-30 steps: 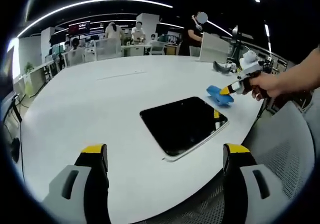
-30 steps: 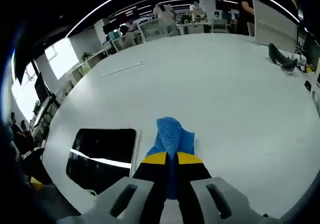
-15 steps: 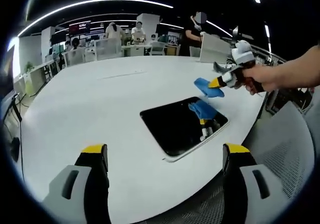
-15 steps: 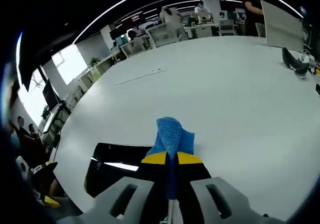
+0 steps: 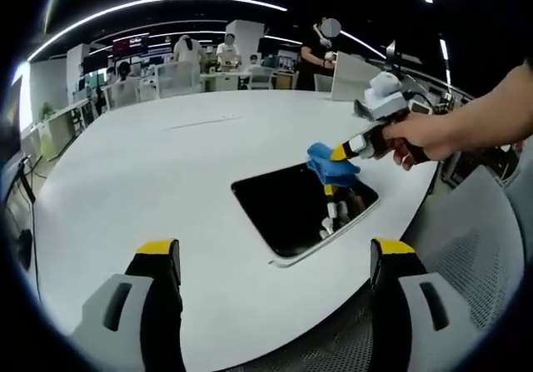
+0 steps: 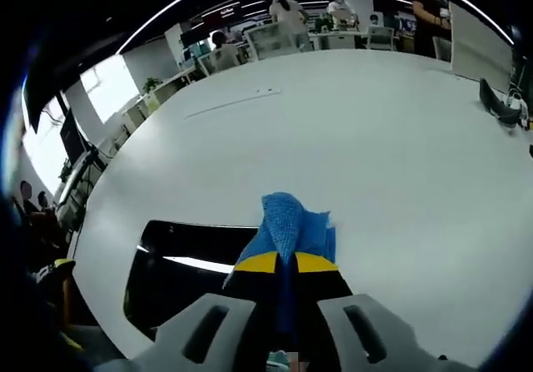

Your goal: Wipe the mirror surface with the cleaning cloth until all visible marks leave the cleaned area.

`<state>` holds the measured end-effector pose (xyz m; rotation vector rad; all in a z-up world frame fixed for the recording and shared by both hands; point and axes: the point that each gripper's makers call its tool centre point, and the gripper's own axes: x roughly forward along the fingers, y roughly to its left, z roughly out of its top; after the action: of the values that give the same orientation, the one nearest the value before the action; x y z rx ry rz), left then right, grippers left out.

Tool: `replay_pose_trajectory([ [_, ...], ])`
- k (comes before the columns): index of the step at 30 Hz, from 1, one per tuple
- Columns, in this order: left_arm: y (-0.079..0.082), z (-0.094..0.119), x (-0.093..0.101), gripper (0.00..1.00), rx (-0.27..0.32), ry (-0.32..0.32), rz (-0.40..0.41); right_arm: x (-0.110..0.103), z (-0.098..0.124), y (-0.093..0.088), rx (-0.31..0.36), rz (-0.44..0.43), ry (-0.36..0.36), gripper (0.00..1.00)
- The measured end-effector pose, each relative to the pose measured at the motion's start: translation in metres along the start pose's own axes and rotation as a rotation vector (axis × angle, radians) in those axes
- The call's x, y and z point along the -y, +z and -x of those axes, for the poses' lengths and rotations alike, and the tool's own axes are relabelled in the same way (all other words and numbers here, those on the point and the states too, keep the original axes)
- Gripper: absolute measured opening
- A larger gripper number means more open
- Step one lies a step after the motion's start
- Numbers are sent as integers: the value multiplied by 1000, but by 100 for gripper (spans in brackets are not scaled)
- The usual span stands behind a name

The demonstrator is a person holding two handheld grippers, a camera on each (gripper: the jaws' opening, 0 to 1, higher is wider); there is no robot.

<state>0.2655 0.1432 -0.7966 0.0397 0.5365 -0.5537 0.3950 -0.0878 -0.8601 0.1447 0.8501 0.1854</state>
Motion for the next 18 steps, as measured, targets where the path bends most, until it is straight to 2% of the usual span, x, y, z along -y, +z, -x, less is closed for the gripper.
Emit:
replay_pose_trajectory([
  [9,0,0,1,93,-1,-4,1,-23,-4,-3,-17,24,32,0],
  [18,-1,0,1,94,-8,-6,4,-56,-13,-3,-35,25,91,0],
])
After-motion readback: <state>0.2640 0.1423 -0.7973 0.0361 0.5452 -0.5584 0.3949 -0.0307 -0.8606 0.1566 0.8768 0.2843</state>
